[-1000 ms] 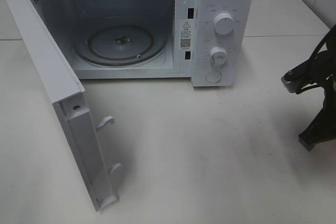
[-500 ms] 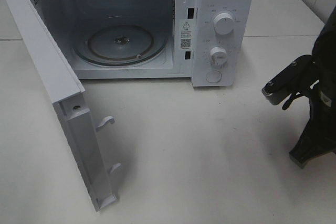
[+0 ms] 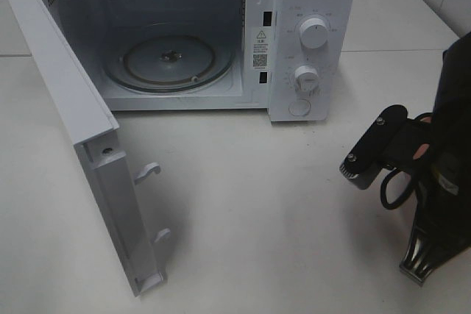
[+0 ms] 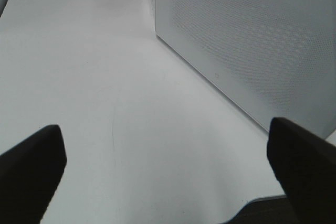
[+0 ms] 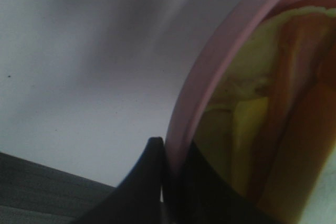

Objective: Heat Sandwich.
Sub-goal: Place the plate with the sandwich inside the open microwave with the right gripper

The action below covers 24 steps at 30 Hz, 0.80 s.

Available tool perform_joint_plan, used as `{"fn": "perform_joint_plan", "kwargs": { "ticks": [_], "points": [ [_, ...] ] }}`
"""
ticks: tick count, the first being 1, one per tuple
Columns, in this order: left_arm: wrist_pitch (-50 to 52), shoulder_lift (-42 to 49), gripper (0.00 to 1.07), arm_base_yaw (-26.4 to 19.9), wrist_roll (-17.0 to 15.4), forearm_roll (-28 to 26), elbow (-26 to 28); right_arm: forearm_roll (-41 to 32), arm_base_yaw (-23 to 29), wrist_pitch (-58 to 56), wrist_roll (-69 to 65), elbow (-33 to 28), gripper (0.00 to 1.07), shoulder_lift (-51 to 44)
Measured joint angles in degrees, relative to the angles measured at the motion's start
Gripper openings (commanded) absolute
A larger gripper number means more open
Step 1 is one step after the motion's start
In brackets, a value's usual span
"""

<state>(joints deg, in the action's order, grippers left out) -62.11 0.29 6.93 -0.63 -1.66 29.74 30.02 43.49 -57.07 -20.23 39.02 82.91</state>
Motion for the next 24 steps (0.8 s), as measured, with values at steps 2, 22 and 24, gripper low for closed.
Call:
{"fn": "perform_joint_plan", "kwargs": {
  "ticks": [2, 22, 24],
  "points": [
    [0.0, 0.0, 1.0, 0.0, 0.0, 0.0, 0.0, 0.0, 1.8, 0.0, 0.1, -0.4, 0.0, -1.6],
    [0.0, 0.0, 1.0, 0.0, 0.0, 0.0, 0.0, 0.1, 15.6, 1.5, 12.3, -2.0, 0.0, -9.1],
    [0.0, 0.0, 1.0, 0.0, 0.0, 0.0, 0.0, 0.1, 15.8, 2.3, 14.2, -2.0, 0.0, -9.1]
  ]
}}
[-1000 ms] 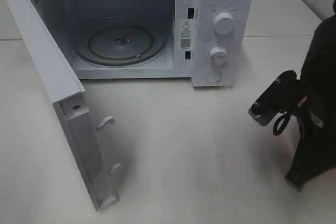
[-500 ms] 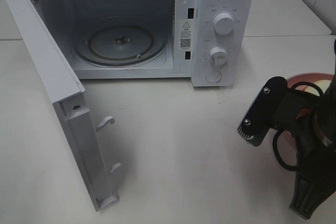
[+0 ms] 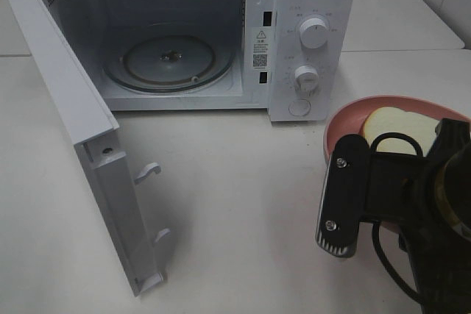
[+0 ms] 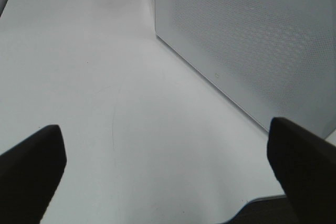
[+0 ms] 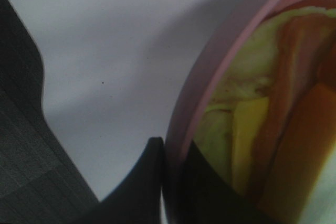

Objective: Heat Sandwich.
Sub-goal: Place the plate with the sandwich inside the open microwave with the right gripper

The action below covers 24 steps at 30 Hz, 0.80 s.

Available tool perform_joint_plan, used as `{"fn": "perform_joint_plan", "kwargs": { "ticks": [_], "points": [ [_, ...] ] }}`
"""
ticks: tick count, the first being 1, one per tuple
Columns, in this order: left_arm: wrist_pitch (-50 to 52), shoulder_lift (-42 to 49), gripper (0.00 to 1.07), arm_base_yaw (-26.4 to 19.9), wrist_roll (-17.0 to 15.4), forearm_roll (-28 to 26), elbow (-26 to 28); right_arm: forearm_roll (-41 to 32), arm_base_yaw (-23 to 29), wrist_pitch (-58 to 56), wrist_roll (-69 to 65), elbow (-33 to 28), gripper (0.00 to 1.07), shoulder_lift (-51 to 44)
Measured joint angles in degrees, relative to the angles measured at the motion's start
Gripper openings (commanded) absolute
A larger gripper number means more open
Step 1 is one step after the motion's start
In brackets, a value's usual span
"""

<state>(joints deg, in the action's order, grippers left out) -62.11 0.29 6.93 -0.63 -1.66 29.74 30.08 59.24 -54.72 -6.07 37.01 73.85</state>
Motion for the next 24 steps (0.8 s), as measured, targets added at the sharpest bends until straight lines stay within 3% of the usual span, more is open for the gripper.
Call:
{"fn": "perform_joint_plan", "kwargs": {
  "ticks": [11, 24],
  "points": [
    [0.0, 0.0, 1.0, 0.0, 0.0, 0.0, 0.0, 0.1, 0.0, 5.4, 16.0, 0.0, 0.0, 0.0],
    [0.0, 0.0, 1.0, 0.0, 0.0, 0.0, 0.0, 0.1, 0.0, 8.6, 23.9, 0.0, 0.0, 0.0]
  ]
}}
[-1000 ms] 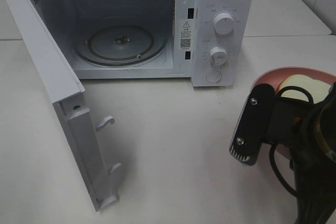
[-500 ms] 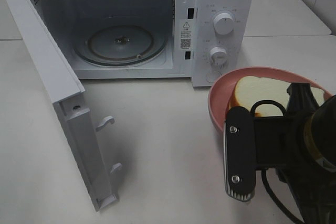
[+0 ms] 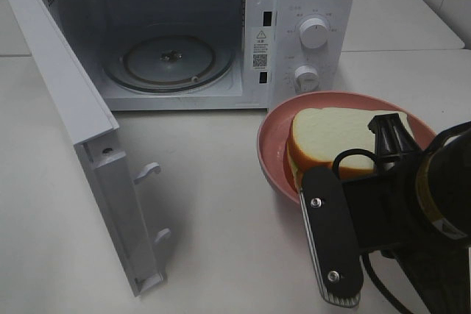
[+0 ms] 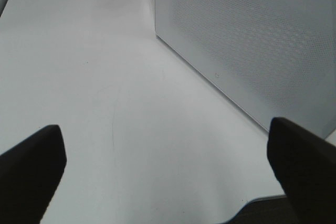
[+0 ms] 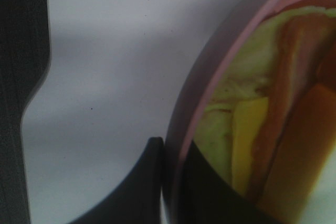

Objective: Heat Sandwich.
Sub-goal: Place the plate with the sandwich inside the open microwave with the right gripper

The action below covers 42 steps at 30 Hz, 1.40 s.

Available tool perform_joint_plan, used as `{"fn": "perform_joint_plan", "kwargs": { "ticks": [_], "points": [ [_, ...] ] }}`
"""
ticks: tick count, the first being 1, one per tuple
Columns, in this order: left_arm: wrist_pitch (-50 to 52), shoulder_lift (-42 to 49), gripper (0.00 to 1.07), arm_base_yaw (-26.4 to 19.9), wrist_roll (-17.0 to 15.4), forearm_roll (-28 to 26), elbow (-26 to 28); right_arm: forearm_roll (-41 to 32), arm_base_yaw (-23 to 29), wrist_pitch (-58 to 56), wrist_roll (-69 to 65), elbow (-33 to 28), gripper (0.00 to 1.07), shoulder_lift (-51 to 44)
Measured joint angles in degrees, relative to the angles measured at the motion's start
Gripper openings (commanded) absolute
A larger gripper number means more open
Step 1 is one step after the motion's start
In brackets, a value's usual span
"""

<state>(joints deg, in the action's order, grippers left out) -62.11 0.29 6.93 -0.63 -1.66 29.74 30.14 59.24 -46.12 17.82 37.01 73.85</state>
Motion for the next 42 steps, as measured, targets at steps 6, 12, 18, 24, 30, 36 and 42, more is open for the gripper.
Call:
{"fn": "perform_joint_plan", "kwargs": {
  "ticks": [6, 12, 18, 24, 30, 36, 42],
  "points": [
    [0.0, 0.0, 1.0, 0.0, 0.0, 0.0, 0.0, 0.0, 0.0, 2.2, 4.9, 0.0, 0.0, 0.0],
    [0.0, 0.0, 1.0, 0.0, 0.0, 0.0, 0.0, 0.0, 0.0, 7.3, 13.3, 0.0, 0.0, 0.0],
    [0.0, 0.0, 1.0, 0.0, 0.0, 0.0, 0.0, 0.0, -0.2, 10.3, 18.9, 0.0, 0.0, 0.0],
    [0.0, 0.0, 1.0, 0.0, 0.0, 0.0, 0.0, -1.0, -3.6, 11.5, 24.1, 0.0, 0.0, 0.0],
    [0.0, 0.0, 1.0, 0.0, 0.0, 0.0, 0.0, -5.9, -8.7, 14.4, 36.0, 0.0, 0.0, 0.0],
    [0.0, 0.0, 1.0, 0.0, 0.0, 0.0, 0.0, -7.0, -13.3, 15.6, 42.9, 0.0, 0.0, 0.0],
    [0.0, 0.0, 1.0, 0.0, 0.0, 0.0, 0.0, -9.6, -16.2, 16.5, 48.2, 0.0, 0.0, 0.0]
  ]
}}
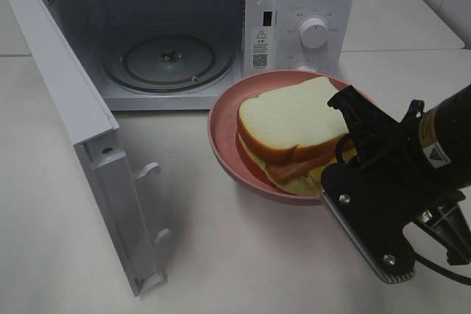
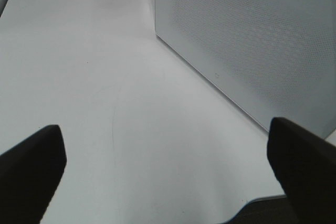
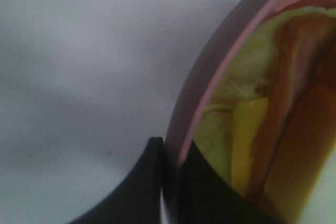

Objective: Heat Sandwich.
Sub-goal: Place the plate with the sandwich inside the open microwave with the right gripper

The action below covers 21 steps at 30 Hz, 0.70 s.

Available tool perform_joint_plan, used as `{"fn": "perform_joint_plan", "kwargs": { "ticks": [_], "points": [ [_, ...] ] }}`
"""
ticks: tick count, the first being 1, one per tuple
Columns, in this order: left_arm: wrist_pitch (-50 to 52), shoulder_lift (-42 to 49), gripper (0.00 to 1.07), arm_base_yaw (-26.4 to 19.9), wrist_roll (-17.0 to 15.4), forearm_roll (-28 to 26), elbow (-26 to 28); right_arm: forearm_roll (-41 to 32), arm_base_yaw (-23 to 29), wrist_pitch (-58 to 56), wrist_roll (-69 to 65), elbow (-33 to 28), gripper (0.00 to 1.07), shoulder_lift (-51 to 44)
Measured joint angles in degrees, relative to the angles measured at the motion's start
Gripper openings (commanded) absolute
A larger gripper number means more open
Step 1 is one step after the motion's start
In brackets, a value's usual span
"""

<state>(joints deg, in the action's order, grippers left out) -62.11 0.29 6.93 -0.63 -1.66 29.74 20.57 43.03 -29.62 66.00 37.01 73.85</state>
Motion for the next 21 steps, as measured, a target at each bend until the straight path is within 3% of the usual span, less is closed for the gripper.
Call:
{"fn": "perform_joint_plan", "kwargs": {
  "ticks": [8, 21],
  "points": [
    [0.0, 0.0, 1.0, 0.0, 0.0, 0.0, 0.0, -1.9, -0.1, 2.6, 2.3, 0.2, 0.0, 2.2],
    [0.0, 0.0, 1.0, 0.0, 0.0, 0.0, 0.0, -2.6, -0.1, 3.8, 2.8, 9.5, 0.0, 12.2]
  ]
}}
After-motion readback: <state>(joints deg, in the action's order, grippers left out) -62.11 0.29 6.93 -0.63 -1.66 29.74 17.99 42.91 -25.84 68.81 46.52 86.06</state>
